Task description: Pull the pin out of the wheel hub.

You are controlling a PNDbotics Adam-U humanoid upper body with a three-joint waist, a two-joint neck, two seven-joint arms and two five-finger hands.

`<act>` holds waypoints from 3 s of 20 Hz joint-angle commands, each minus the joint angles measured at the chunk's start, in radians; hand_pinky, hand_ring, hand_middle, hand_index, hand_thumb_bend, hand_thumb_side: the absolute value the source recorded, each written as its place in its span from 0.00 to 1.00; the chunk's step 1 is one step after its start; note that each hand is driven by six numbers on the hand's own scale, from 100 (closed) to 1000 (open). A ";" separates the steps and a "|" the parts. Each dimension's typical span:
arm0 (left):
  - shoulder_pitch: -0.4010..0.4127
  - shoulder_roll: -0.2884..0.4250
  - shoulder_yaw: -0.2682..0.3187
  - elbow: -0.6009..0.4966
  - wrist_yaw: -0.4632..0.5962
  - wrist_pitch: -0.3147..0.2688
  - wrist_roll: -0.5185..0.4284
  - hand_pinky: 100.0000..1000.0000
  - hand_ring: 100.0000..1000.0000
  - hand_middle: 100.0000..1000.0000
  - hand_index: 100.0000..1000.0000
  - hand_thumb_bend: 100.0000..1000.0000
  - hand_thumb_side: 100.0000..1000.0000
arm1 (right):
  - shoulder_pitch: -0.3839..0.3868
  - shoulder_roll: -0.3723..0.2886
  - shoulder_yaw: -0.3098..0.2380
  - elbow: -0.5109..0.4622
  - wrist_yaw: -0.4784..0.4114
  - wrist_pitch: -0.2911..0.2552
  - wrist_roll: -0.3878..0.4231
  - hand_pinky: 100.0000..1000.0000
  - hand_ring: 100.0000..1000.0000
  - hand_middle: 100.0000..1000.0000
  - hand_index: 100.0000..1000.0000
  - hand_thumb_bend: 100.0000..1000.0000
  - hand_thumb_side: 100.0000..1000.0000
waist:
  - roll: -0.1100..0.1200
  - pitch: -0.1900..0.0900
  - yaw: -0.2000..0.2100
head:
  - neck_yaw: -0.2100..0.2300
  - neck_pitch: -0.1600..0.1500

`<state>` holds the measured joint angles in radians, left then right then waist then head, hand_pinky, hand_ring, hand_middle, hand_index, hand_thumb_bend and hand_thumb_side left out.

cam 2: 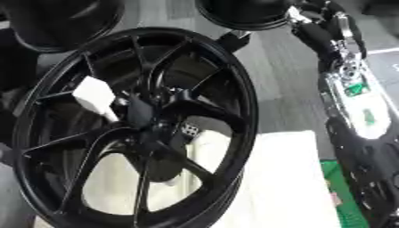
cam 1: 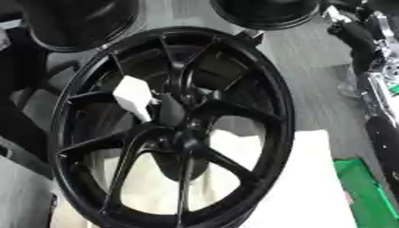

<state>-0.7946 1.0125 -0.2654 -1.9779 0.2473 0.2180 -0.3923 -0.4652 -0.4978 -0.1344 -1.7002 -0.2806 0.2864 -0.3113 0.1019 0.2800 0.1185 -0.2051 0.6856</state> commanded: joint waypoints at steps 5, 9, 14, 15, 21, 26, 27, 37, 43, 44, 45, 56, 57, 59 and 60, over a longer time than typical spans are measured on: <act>-0.110 0.016 -0.073 0.035 -0.030 0.046 -0.185 0.81 0.85 0.81 0.88 0.55 0.64 | -0.003 -0.037 0.003 -0.007 0.011 0.000 0.010 0.78 0.73 0.75 0.78 0.27 0.21 | 0.002 -0.029 0.007 | -0.005 0.009; -0.162 -0.005 -0.114 0.023 -0.057 0.093 -0.254 0.82 0.86 0.82 0.88 0.58 0.61 | -0.002 -0.037 0.005 -0.005 0.013 0.000 0.012 0.78 0.73 0.75 0.78 0.27 0.21 | 0.004 -0.031 0.008 | -0.006 0.011; -0.204 -0.022 -0.159 -0.009 -0.084 0.129 -0.338 0.82 0.85 0.82 0.90 0.57 0.64 | -0.002 -0.036 0.008 -0.004 0.014 0.002 0.016 0.78 0.73 0.75 0.78 0.27 0.21 | 0.005 -0.032 0.007 | -0.012 0.016; -0.213 -0.026 -0.167 -0.012 -0.087 0.137 -0.352 0.82 0.85 0.82 0.91 0.57 0.64 | -0.002 -0.036 0.009 -0.003 0.014 0.002 0.017 0.78 0.72 0.75 0.78 0.27 0.21 | 0.005 -0.032 0.007 | -0.013 0.017; -0.239 -0.041 -0.195 -0.020 -0.098 0.177 -0.374 0.84 0.88 0.86 0.93 0.60 0.57 | -0.002 -0.036 0.010 -0.003 0.016 0.002 0.019 0.78 0.72 0.74 0.78 0.27 0.21 | 0.005 -0.031 0.006 | -0.026 0.022; -0.258 -0.057 -0.223 -0.022 -0.106 0.210 -0.344 0.86 0.89 0.86 0.92 0.66 0.46 | -0.002 -0.035 0.009 -0.005 0.017 0.001 0.019 0.78 0.72 0.75 0.78 0.27 0.21 | 0.001 -0.027 0.005 | -0.048 0.025; -0.262 -0.059 -0.229 -0.022 -0.113 0.222 -0.338 0.86 0.89 0.85 0.92 0.67 0.42 | -0.002 -0.035 0.009 -0.006 0.018 0.001 0.019 0.78 0.72 0.75 0.78 0.27 0.21 | 0.000 -0.025 0.004 | -0.049 0.026; -0.335 -0.133 -0.305 0.062 -0.269 0.276 -0.363 0.90 0.91 0.87 0.92 0.74 0.37 | -0.001 -0.028 0.016 -0.021 0.021 0.005 0.029 0.78 0.72 0.74 0.78 0.27 0.21 | -0.007 -0.018 -0.001 | -0.036 0.033; -0.356 -0.159 -0.328 0.069 -0.385 0.305 -0.364 0.92 0.92 0.88 0.94 0.77 0.36 | -0.003 -0.026 0.029 -0.010 0.028 0.009 0.044 0.78 0.72 0.74 0.78 0.27 0.21 | -0.008 -0.018 -0.002 | -0.033 0.024; -0.357 -0.163 -0.330 0.073 -0.389 0.306 -0.360 0.92 0.92 0.88 0.94 0.77 0.36 | -0.003 -0.026 0.028 -0.009 0.029 0.009 0.044 0.78 0.72 0.74 0.78 0.27 0.21 | -0.008 -0.019 -0.003 | -0.033 0.023; -0.359 -0.166 -0.332 0.076 -0.391 0.305 -0.358 0.91 0.92 0.88 0.94 0.77 0.36 | -0.003 -0.026 0.028 -0.008 0.029 0.009 0.044 0.78 0.72 0.74 0.78 0.27 0.21 | -0.009 -0.019 -0.003 | -0.033 0.021; -0.380 -0.211 -0.345 0.154 -0.384 0.255 -0.404 0.91 0.92 0.87 0.91 0.80 0.33 | -0.009 -0.023 0.031 -0.007 0.026 0.009 0.046 0.78 0.72 0.74 0.78 0.27 0.21 | -0.006 -0.022 -0.009 | -0.026 0.010; -0.381 -0.215 -0.345 0.163 -0.390 0.250 -0.408 0.91 0.92 0.86 0.91 0.81 0.30 | -0.009 -0.023 0.031 -0.007 0.026 0.009 0.046 0.78 0.72 0.74 0.78 0.27 0.21 | -0.006 -0.023 -0.010 | -0.025 0.009; -0.385 -0.231 -0.345 0.201 -0.411 0.228 -0.420 0.91 0.92 0.86 0.90 0.80 0.27 | -0.011 -0.021 0.032 -0.007 0.025 0.009 0.047 0.78 0.72 0.74 0.78 0.28 0.21 | -0.006 -0.023 -0.011 | -0.023 0.006; -0.386 -0.241 -0.345 0.225 -0.417 0.210 -0.426 0.90 0.91 0.85 0.89 0.79 0.24 | -0.012 -0.021 0.033 -0.007 0.025 0.009 0.048 0.78 0.72 0.74 0.78 0.27 0.21 | -0.006 -0.024 -0.012 | -0.022 0.005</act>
<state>-1.1590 0.7651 -0.6198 -1.7691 -0.1583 0.4217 -0.7913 -0.4622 -0.5046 -0.0999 -1.6976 -0.2589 0.2972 -0.2661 0.1003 0.2782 0.1062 -0.2304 0.7070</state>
